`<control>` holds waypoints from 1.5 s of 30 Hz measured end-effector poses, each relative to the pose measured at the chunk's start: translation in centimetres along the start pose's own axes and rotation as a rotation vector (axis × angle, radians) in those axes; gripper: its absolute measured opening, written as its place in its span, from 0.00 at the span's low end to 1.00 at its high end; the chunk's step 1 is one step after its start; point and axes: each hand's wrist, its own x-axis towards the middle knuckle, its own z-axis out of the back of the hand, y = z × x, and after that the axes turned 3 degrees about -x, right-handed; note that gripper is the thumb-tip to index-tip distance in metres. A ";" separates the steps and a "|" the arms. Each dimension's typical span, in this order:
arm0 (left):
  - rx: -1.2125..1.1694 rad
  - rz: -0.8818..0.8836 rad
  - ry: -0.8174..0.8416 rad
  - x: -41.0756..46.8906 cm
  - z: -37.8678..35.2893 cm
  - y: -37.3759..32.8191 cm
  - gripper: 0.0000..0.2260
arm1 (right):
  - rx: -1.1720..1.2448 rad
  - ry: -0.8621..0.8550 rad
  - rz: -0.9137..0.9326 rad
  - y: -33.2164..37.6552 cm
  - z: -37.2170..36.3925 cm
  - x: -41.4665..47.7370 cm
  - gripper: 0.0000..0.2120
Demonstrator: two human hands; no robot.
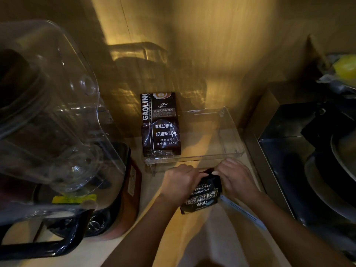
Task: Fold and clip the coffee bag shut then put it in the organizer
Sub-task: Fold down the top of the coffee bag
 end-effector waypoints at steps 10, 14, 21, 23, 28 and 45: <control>-0.210 0.242 0.002 -2.6 0.9 1.6 0.04 | 0.080 0.028 -0.029 -1.5 -0.6 -0.3 0.19; -0.204 0.315 -0.071 -2.7 1.0 1.8 0.10 | 0.039 0.037 -0.099 -1.1 -0.5 -0.1 0.17; -0.239 0.252 -0.070 -3.9 1.0 2.0 0.02 | -0.173 0.060 0.160 2.8 -1.6 1.5 0.11; -0.249 0.268 -0.096 -4.1 0.8 1.7 0.06 | -0.151 0.056 0.181 4.6 -2.9 2.0 0.13; -0.313 0.309 -0.118 -4.8 0.8 1.9 0.04 | -0.127 0.046 0.236 6.3 -4.0 2.5 0.08; -0.444 0.381 -0.147 -4.7 0.3 2.3 0.03 | 0.107 0.085 -0.225 0.3 -0.4 0.2 0.10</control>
